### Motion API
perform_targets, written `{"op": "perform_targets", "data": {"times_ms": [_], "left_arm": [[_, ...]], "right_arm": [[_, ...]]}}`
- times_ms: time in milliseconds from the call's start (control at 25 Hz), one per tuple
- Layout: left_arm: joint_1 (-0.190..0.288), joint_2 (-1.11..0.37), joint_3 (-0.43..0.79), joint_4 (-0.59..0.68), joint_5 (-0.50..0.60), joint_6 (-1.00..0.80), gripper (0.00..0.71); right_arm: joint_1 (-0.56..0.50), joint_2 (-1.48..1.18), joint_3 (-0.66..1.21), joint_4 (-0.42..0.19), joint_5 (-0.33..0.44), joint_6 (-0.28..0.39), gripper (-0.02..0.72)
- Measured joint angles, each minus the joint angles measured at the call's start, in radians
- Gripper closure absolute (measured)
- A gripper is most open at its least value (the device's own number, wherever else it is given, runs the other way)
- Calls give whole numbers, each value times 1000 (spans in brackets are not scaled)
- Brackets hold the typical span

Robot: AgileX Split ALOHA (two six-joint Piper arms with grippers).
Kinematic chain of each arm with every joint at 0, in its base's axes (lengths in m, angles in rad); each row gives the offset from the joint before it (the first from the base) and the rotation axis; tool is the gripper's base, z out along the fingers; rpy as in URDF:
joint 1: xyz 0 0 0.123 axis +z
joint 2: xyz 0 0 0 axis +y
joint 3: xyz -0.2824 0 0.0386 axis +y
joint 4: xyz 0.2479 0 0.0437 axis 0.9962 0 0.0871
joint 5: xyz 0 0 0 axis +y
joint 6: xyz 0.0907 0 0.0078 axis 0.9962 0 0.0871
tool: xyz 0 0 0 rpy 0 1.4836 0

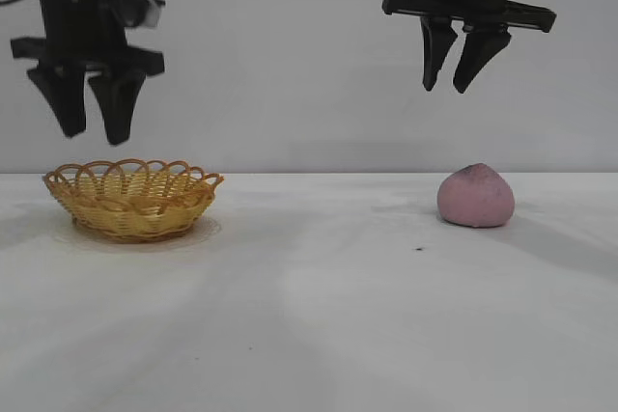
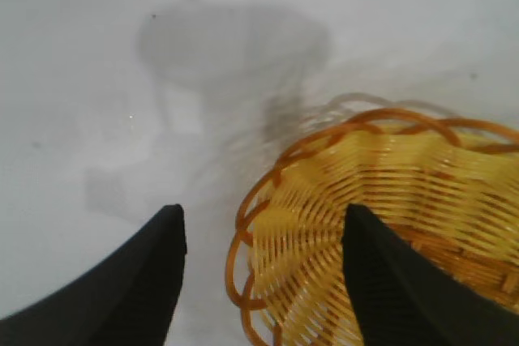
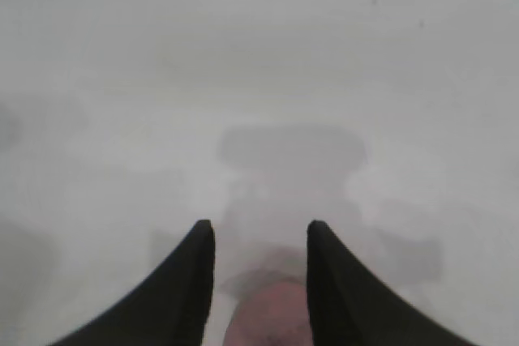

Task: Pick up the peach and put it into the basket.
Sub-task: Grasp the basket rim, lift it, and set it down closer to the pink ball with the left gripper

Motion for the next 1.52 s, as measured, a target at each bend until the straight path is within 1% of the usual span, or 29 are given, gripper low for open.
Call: {"op": "perform_targets", "data": {"times_ms": [40, 80, 120, 160, 200, 280, 360, 440, 520, 560, 680, 760, 800, 880, 960, 1080, 1240, 1280, 1320, 1360, 1400, 1480, 1520], "left_arm": [[5, 9, 0, -7, 0, 0, 422], [10, 14, 0, -25, -1, 0, 517], [14, 15, -1, -49, -1, 0, 576], [20, 10, -3, -79, -6, 0, 618], [30, 4, -3, -111, -6, 2, 642], [53, -18, -3, -230, -6, 4, 629], [72, -60, 12, -369, -18, 22, 710], [78, -129, 85, -538, -87, 57, 710], [67, -223, 213, -695, -177, 93, 710], [52, -270, 301, -768, -234, 110, 710], [-19, -379, 554, -959, -387, 203, 710], [-72, -425, 680, -1052, -463, 240, 710], [-92, -439, 732, -1087, -493, 250, 710], [-115, -446, 811, -1132, -537, 258, 710], [-122, -446, 863, -1160, -573, 262, 710], [-122, -446, 897, -1171, -604, 274, 710], [-122, -446, 915, -1177, -609, 326, 710], [-122, -446, 917, -1177, -609, 333, 665], [-122, -446, 917, -1177, -607, 335, 665], [-122, -446, 917, -1177, -607, 337, 572], [-122, -446, 917, -1177, -603, 337, 515], [-122, -450, 917, -1177, -600, 340, 369], [-122, -455, 917, -1177, -599, 340, 317]], "right_arm": [[0, 0, 0, 0, 0, -2, 436], [0, 0, 0, 0, 0, -4, 436], [0, 0, 0, 0, 0, -9, 436], [0, 0, 0, -2, 2, -13, 436], [0, 0, 0, -2, 3, -13, 436], [0, 0, 0, -4, 9, -16, 436], [0, 0, 0, -6, 14, -16, 436], [0, 0, 0, -6, 21, -17, 436], [-2, 0, 0, -9, 33, -17, 436], [-2, 0, 0, -9, 37, -17, 436], [-5, 0, 0, -9, 39, -17, 436], [-6, 0, 0, -9, 39, -17, 436], [-6, 0, 0, -4, 39, -17, 436], [-6, 0, 0, 2, 39, -17, 436], [-6, 0, 0, 5, 35, -17, 436], [-6, 0, 0, 9, 33, -17, 436], [-6, 0, 0, 14, 27, -17, 436], [-6, 0, 0, 16, 27, -17, 436], [-6, 0, 0, 18, 25, -17, 436], [-6, 0, 0, 22, 25, -17, 436], [-6, 0, 0, 23, 25, -17, 436], [-6, 0, 0, 23, 25, -17, 436], [-6, 0, 0, 25, 25, -17, 436]]}}
